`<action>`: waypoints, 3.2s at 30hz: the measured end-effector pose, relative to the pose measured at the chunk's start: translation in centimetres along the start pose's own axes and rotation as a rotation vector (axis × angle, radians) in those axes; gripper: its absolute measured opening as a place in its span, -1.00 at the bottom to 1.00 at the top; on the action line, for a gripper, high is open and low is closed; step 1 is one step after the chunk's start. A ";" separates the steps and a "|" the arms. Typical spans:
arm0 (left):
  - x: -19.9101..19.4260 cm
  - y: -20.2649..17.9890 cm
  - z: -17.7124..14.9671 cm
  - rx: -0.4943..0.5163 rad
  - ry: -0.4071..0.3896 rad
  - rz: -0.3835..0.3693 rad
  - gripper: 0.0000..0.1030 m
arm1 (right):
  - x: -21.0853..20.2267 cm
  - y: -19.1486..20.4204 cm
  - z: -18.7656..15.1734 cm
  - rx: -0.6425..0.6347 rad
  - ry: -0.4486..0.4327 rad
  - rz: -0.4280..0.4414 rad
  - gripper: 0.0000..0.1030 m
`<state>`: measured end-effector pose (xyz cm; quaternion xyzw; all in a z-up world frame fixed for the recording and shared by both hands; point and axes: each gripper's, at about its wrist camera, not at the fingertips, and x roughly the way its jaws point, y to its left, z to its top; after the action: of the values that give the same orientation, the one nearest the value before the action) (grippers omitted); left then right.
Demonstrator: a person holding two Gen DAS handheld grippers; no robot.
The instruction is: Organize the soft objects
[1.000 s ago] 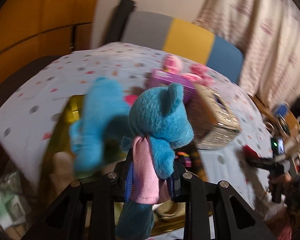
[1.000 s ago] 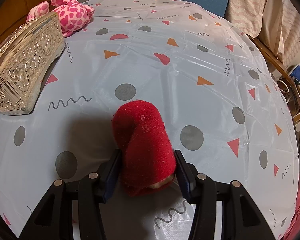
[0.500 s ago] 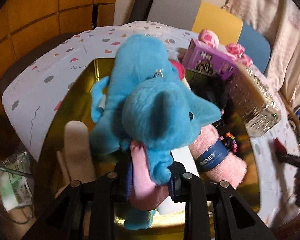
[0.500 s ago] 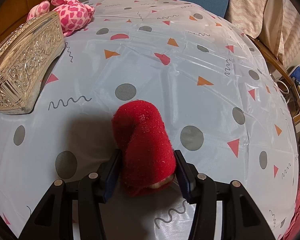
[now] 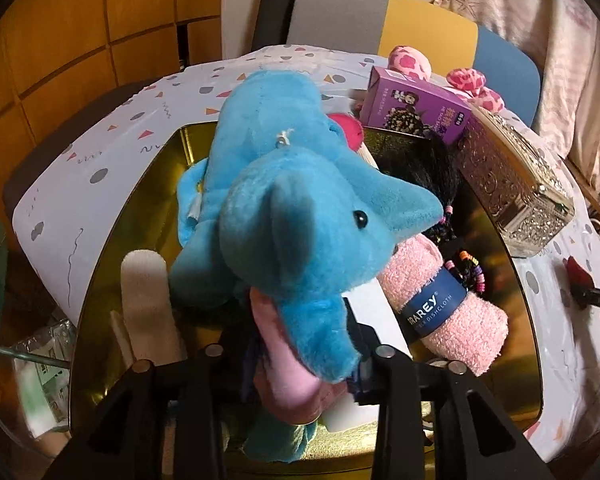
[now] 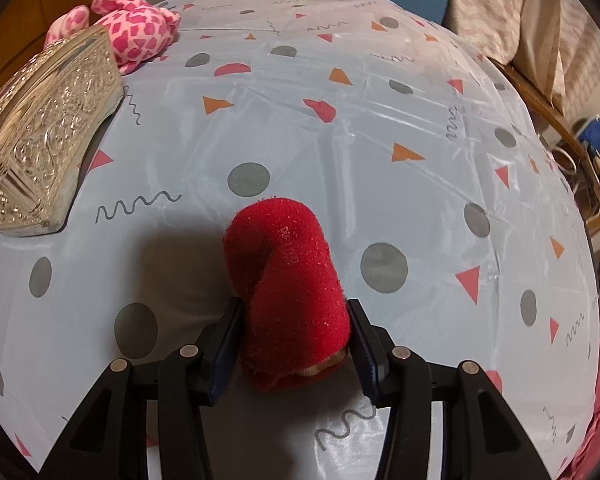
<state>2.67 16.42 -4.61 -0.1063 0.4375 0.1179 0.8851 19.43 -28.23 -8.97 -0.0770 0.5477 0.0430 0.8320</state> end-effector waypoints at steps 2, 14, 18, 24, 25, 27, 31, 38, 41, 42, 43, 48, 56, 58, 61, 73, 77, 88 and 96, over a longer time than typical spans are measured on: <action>0.0 -0.1 -0.1 0.012 0.001 0.002 -0.15 | -0.1 0.2 0.0 0.020 0.011 -0.013 -0.07; -1.5 0.1 -0.2 0.020 -0.061 -0.003 0.22 | -1.9 2.9 -1.7 0.180 0.078 0.017 -0.13; -2.3 0.4 0.0 0.018 -0.100 0.005 0.29 | -2.7 6.3 -2.7 0.103 0.059 0.029 -0.13; -2.9 1.1 0.1 -0.002 -0.108 -0.001 0.34 | -3.6 9.6 -4.2 0.045 0.019 0.043 -0.14; -3.1 1.2 0.0 -0.003 -0.111 0.000 0.35 | -3.8 9.9 -4.4 0.040 0.014 0.044 -0.13; -3.3 1.4 0.0 -0.006 -0.114 -0.001 0.38 | -4.1 10.2 -4.7 0.036 0.008 0.045 -0.14; -3.9 1.9 0.2 -0.025 -0.129 -0.001 0.46 | -5.5 10.9 -5.0 0.047 -0.035 0.071 -0.18; -5.2 3.5 0.7 -0.070 -0.160 0.012 0.46 | -11.2 16.6 -3.9 -0.077 -0.190 0.238 -0.18; -5.9 3.9 1.0 -0.077 -0.180 0.022 0.47 | -13.2 20.8 -3.1 -0.172 -0.234 0.323 -0.18; -6.0 3.9 1.1 -0.076 -0.184 0.026 0.48 | -13.7 22.3 -2.9 -0.203 -0.239 0.347 -0.18; -6.3 4.0 1.2 -0.078 -0.193 0.032 0.48 | -14.1 24.0 -2.9 -0.232 -0.239 0.370 -0.18; -7.3 4.4 1.4 -0.082 -0.220 0.046 0.50 | -14.1 31.1 -3.1 -0.367 -0.220 0.432 -0.18; -7.7 5.1 1.6 -0.094 -0.228 0.060 0.57 | -9.5 35.4 -3.0 -0.467 -0.151 0.360 -0.19; -7.6 5.3 1.7 -0.098 -0.227 0.060 0.57 | -9.5 35.5 -3.0 -0.478 -0.155 0.352 -0.19; -7.4 5.2 1.7 -0.103 -0.222 0.057 0.59 | -9.4 35.5 -2.9 -0.475 -0.159 0.355 -0.15; -8.1 4.3 1.9 -0.092 -0.236 0.050 0.74 | -12.9 32.7 -3.9 -0.396 -0.282 0.404 0.48; -8.7 3.9 1.9 -0.088 -0.247 0.051 0.84 | -14.3 30.8 -4.1 -0.342 -0.324 0.403 0.52; -9.9 -0.8 0.7 -0.008 -0.270 0.000 0.99 | -16.0 23.7 -4.3 -0.043 -0.407 0.185 0.53; -9.7 -4.1 -0.9 0.058 -0.269 -0.039 0.99 | -15.8 21.1 -5.0 0.037 -0.434 0.065 0.53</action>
<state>-2.50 11.12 2.99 -0.0723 0.3159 0.1014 0.9406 5.33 -8.11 1.87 -0.0331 0.3587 0.0756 0.9298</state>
